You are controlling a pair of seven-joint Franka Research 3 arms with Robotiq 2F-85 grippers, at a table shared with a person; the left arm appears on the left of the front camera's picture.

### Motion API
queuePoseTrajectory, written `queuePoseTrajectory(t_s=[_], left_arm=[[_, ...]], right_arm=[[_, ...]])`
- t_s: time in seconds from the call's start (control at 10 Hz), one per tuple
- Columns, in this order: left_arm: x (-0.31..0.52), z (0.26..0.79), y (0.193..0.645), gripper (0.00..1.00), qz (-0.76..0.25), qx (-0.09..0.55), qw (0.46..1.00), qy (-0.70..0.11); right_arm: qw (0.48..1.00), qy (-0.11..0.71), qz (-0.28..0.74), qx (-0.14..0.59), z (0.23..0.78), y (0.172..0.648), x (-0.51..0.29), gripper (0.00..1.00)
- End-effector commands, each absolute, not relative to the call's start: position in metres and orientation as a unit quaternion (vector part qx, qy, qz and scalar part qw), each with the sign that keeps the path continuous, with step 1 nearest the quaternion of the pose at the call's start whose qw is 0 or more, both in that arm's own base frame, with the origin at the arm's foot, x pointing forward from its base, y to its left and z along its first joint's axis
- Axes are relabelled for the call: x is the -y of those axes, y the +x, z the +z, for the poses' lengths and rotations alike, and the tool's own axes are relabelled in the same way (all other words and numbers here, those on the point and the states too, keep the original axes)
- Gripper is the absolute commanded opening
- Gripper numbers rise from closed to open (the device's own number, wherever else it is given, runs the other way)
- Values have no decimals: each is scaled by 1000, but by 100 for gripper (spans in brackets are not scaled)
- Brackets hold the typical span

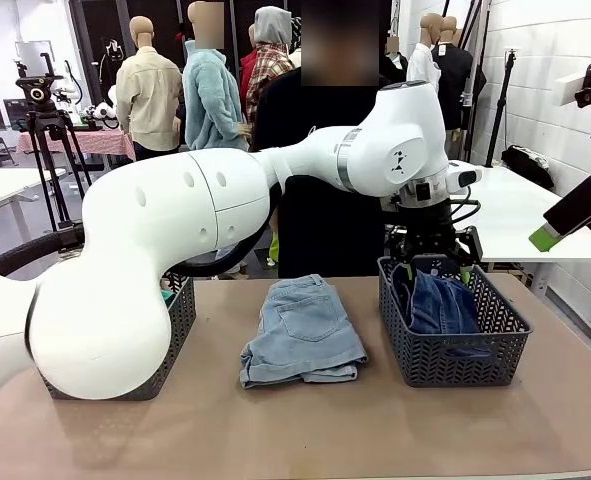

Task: Sort the tops and bottoms.
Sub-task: Lift clothes from the center of the table with your right hand.

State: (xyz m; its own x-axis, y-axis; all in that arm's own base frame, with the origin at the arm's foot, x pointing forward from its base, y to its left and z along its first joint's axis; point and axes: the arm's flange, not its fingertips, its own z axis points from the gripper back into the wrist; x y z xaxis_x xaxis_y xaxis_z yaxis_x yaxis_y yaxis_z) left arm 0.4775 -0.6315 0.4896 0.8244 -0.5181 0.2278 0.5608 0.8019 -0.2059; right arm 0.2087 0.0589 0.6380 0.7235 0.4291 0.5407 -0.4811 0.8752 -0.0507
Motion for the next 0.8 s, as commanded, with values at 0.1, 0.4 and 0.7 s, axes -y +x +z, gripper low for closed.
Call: queuePoseTrajectory(t_s=[0.1,0.4,0.7], left_arm=[[629,492,477,100,-279,77,949,-127],[629,492,477,100,-279,77,949,-127],[619,505,470,100,-304,77,944,-98]], right_arm=[[926,49,248,280,639,212,-60,100],[926,49,248,280,639,212,-60,100],[926,49,248,280,639,212,-60,100]])
